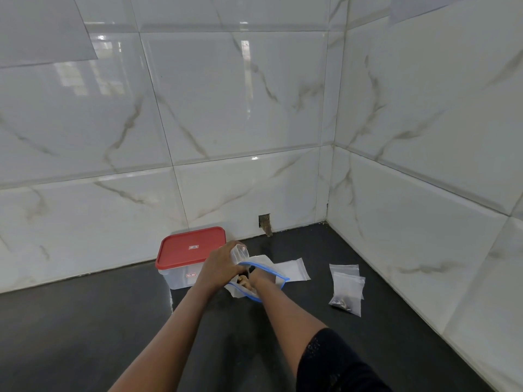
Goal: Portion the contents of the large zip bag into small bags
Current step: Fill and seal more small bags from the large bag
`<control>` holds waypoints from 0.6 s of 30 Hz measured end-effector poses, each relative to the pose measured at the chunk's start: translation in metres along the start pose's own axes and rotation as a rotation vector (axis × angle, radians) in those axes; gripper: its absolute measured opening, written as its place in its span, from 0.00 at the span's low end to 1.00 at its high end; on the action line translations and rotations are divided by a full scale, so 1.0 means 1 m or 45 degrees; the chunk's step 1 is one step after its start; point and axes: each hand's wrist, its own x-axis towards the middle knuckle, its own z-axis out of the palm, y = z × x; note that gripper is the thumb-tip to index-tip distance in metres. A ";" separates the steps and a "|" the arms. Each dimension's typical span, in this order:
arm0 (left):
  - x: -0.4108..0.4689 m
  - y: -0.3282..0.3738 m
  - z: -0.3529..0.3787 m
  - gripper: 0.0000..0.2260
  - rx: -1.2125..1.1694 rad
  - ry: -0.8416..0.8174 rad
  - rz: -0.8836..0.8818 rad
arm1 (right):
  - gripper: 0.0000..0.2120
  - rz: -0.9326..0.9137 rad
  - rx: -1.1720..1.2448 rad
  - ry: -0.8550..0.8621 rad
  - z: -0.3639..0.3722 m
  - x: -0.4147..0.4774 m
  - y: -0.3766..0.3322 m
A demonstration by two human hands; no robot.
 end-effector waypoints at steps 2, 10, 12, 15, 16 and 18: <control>0.000 0.000 0.001 0.22 -0.009 0.000 -0.003 | 0.16 0.045 -0.008 -0.013 0.001 -0.004 0.000; -0.003 -0.002 0.000 0.21 0.011 0.017 0.011 | 0.18 0.053 0.237 -0.049 0.010 0.003 -0.001; -0.004 -0.005 0.001 0.21 0.011 0.020 -0.007 | 0.18 0.085 0.337 -0.029 0.012 0.003 0.000; -0.004 -0.004 0.004 0.21 -0.008 0.049 -0.034 | 0.16 0.123 0.362 0.013 0.011 -0.005 -0.001; -0.003 -0.003 0.006 0.21 -0.012 0.064 -0.038 | 0.15 0.120 0.382 0.005 0.010 -0.009 -0.002; -0.001 0.001 0.009 0.21 -0.028 0.095 -0.037 | 0.15 0.045 0.286 0.002 0.005 -0.013 -0.001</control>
